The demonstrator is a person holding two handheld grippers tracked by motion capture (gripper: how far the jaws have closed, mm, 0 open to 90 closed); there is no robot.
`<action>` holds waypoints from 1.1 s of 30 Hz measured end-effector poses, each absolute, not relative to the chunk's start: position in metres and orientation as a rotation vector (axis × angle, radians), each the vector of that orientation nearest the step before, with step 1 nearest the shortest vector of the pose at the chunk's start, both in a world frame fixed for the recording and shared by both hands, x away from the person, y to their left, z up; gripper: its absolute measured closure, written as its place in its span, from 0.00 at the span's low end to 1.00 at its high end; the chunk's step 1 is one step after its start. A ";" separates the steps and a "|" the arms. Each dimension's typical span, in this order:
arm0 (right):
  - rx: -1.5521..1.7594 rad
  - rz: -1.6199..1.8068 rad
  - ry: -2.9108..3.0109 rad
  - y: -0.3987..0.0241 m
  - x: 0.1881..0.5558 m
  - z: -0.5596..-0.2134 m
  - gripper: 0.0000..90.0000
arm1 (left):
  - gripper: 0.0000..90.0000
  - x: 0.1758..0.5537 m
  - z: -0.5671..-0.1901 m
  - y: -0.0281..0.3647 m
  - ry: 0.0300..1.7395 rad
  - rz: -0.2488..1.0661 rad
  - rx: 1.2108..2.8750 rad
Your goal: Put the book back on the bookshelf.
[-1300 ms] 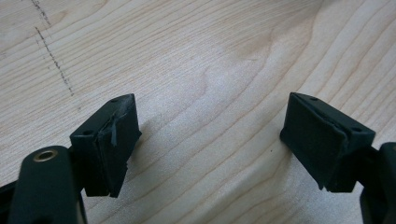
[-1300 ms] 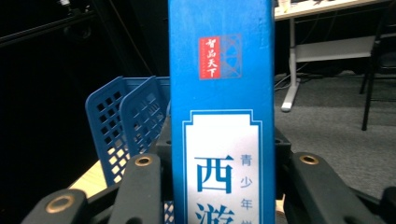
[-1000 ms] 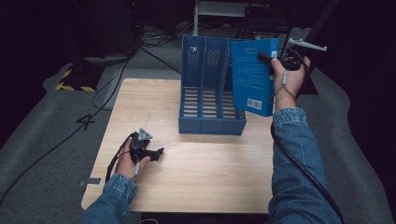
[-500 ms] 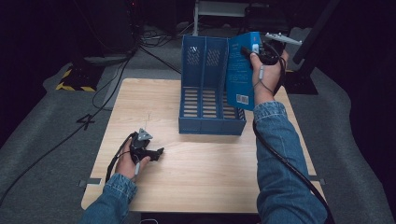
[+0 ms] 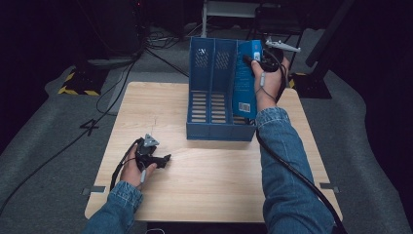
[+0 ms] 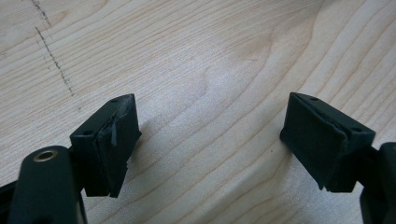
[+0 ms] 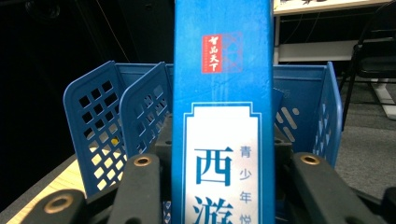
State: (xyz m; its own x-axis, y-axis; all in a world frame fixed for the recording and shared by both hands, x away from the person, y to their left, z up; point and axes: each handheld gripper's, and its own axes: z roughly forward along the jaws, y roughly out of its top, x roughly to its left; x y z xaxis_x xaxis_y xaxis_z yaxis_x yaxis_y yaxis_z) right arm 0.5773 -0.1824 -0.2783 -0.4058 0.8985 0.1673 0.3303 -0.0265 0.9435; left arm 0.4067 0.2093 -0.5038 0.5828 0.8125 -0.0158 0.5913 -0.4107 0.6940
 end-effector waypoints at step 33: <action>1.374 1.318 1.757 -0.180 0.573 -0.305 0.68 | 0.21 0.407 -0.504 0.209 1.111 0.428 2.147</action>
